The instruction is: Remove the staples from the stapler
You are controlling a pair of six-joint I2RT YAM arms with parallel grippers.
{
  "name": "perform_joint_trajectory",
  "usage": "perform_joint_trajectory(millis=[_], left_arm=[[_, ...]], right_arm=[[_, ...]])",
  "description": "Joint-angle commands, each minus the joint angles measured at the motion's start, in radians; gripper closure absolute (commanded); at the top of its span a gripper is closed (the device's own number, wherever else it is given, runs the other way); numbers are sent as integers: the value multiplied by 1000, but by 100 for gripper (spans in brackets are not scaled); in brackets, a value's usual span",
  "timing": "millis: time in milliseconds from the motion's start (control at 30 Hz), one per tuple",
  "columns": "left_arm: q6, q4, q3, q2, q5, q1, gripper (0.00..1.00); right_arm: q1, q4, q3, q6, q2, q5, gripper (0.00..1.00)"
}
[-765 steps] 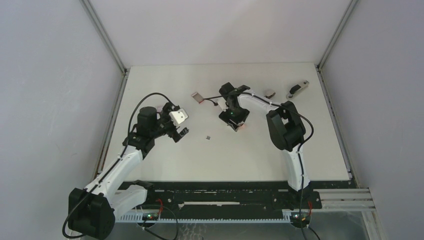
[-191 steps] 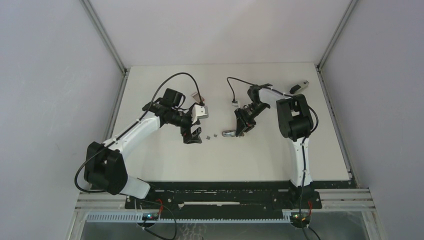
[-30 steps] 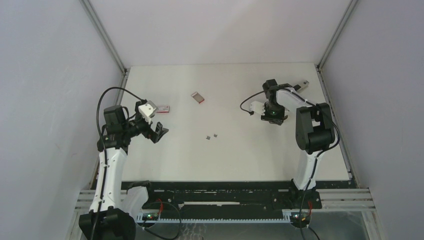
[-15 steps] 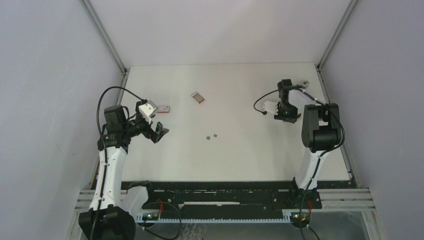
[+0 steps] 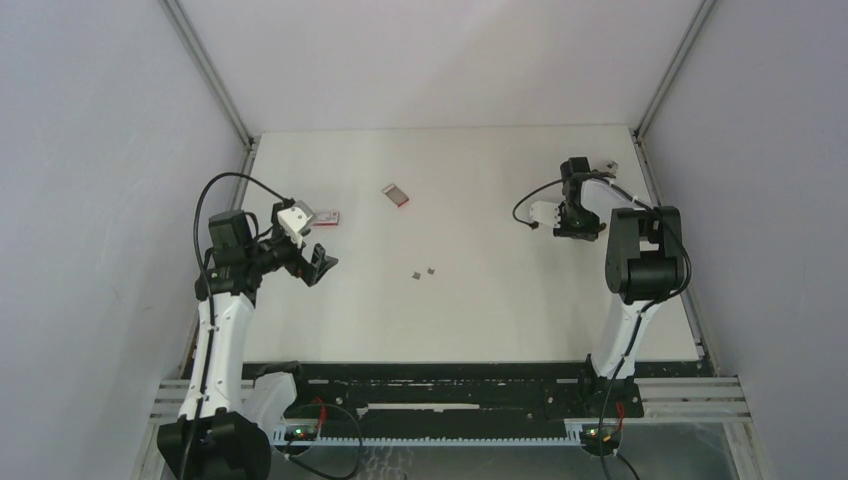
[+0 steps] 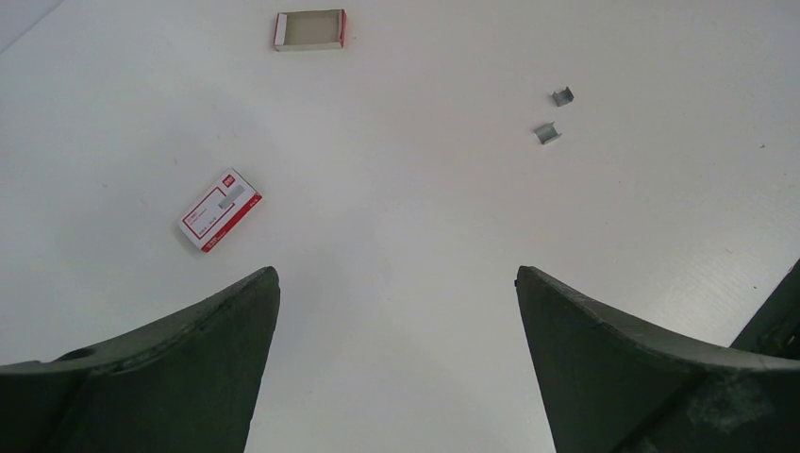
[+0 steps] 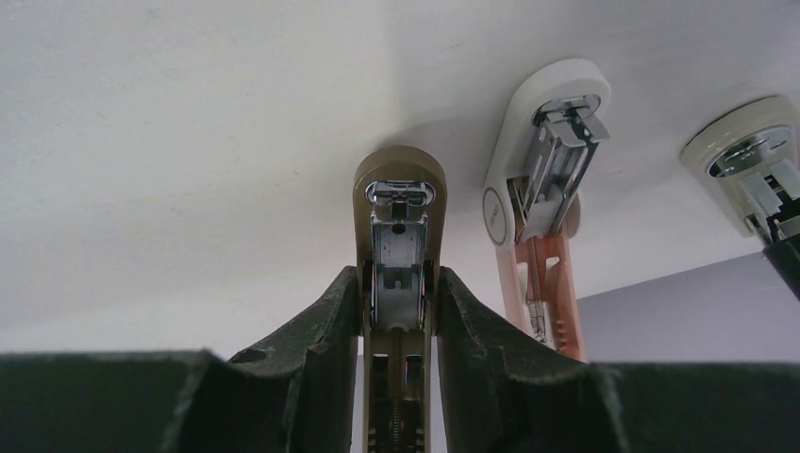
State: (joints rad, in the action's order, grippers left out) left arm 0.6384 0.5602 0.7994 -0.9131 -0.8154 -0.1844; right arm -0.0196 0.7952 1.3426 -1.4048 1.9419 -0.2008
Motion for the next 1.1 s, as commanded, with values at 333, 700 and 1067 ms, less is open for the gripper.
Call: perform_joint_trajectory(millis=[333,700,1067], left_arm=[[6,-13,-13,0,-23,-9,0],[8,-14,-14,5,-23,-9,0],[6,-12,-12,1,-28,-9,0]], right_arm=[[-38,-20,0,-32,22,38,71],[-31,-14,-12,-34,34,16,70],[-22,-12,-30,-36,35,10,66]])
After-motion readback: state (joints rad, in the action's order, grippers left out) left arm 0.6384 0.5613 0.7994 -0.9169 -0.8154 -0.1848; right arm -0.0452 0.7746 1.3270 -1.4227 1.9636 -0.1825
